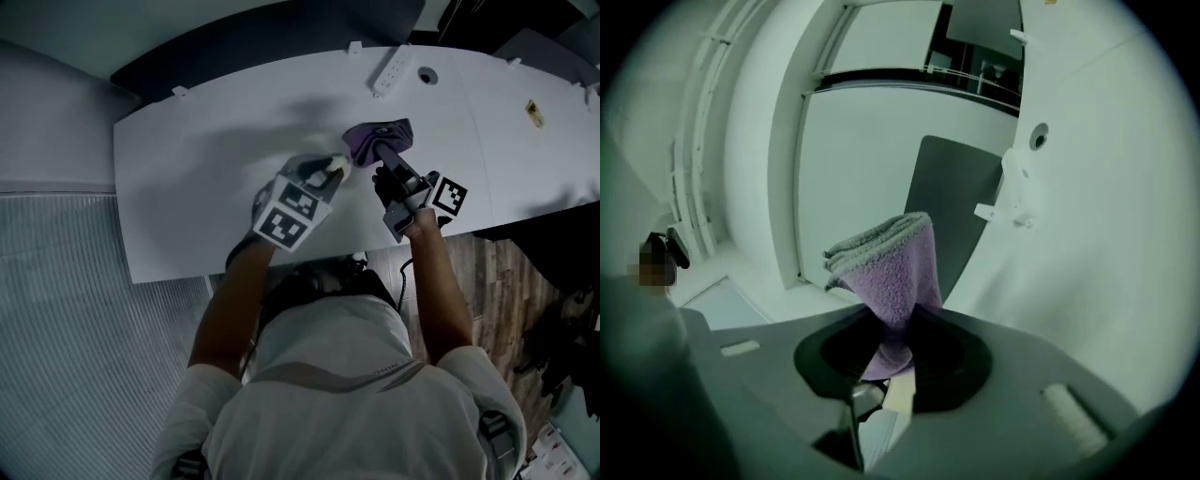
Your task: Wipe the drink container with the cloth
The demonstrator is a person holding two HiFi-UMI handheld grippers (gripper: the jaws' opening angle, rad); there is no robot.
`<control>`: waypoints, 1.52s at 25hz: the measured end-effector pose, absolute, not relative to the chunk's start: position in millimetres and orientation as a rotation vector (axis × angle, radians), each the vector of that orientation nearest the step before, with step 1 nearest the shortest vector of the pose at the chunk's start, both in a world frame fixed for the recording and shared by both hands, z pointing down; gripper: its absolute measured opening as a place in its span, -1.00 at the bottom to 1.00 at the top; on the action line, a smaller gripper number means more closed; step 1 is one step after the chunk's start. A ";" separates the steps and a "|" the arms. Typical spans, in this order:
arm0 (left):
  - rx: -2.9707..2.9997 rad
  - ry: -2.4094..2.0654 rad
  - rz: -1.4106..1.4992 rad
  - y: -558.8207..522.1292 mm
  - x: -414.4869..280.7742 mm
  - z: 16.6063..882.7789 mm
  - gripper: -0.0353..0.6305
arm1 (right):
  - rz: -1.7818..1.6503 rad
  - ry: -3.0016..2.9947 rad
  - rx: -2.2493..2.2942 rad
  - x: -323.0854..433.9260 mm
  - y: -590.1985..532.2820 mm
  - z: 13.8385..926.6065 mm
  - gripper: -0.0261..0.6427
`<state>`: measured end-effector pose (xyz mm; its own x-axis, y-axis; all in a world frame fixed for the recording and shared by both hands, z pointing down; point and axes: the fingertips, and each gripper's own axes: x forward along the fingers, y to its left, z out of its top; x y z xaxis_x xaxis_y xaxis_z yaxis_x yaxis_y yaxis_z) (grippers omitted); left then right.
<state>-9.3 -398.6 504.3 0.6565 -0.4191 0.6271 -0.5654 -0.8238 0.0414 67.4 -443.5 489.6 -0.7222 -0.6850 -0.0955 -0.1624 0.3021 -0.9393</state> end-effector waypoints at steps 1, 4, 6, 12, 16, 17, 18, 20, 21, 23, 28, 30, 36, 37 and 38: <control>2.640 -0.800 0.916 -399.1 -11.6 504.0 -0.61 | -1.429 2.105 -0.737 58.1 -443.8 491.7 -0.64; 2.637 -0.810 0.923 -399.9 -14.3 503.5 -0.61 | -1.465 2.180 -0.765 40.9 -440.9 507.2 -0.65; 2.636 -0.811 0.921 -400.1 -13.0 502.8 -0.61 | -1.481 2.249 -0.815 37.0 -438.1 517.4 -0.65; 2.634 -0.810 0.913 -401.3 -13.8 502.1 -0.61 | -1.507 2.433 -0.988 33.1 -439.7 547.4 -0.65; 2.629 -0.809 0.901 -401.3 -14.1 502.5 -0.61 | -1.528 2.568 -1.071 28.7 -442.7 573.9 -0.66; 2.629 -0.811 0.897 -401.2 -14.2 502.1 -0.61 | -1.538 2.604 -1.090 27.4 -443.3 581.0 -0.66; 2.629 -0.813 0.893 -401.1 -14.4 501.5 -0.61 | -1.548 2.642 -1.108 26.3 -443.8 588.0 -0.66; 2.628 -0.815 0.886 -401.3 -14.5 500.6 -0.61 | -1.576 2.721 -1.140 24.7 -443.9 603.0 -0.66; 2.627 -0.816 0.881 -401.6 -14.7 500.3 -0.61 | -1.590 2.762 -1.156 24.1 -443.7 610.8 -0.66; 2.622 -0.816 0.871 -401.8 -15.1 500.4 -0.60 | -1.601 2.859 -1.189 22.8 -442.2 626.6 -0.66; 2.616 -0.814 0.861 -402.8 -14.9 500.8 -0.60 | -1.600 3.031 -1.163 22.6 -438.3 652.8 -0.66; 2.611 -0.817 0.855 -402.7 -15.5 500.2 -0.60 | -1.626 3.000 -1.132 26.7 -442.5 644.9 -0.66; 2.613 -0.829 0.865 -403.4 -16.0 500.4 -0.60 | -1.518 2.750 -0.676 17.8 -492.7 531.1 -0.65; 2.612 -0.831 0.867 -402.9 -15.6 500.9 -0.60 | -1.499 2.752 -0.530 9.2 -494.3 512.7 -0.65; 2.611 -0.831 0.868 -402.8 -15.2 501.4 -0.60 | -1.494 2.751 -0.394 0.4 -494.0 497.6 -0.65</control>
<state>-15.2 -402.8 501.4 0.6568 -0.4361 0.6152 -0.5955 -0.8004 0.0683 0.4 -494.0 497.6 -0.9687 -0.2112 0.1303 -0.2243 0.5205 -0.8239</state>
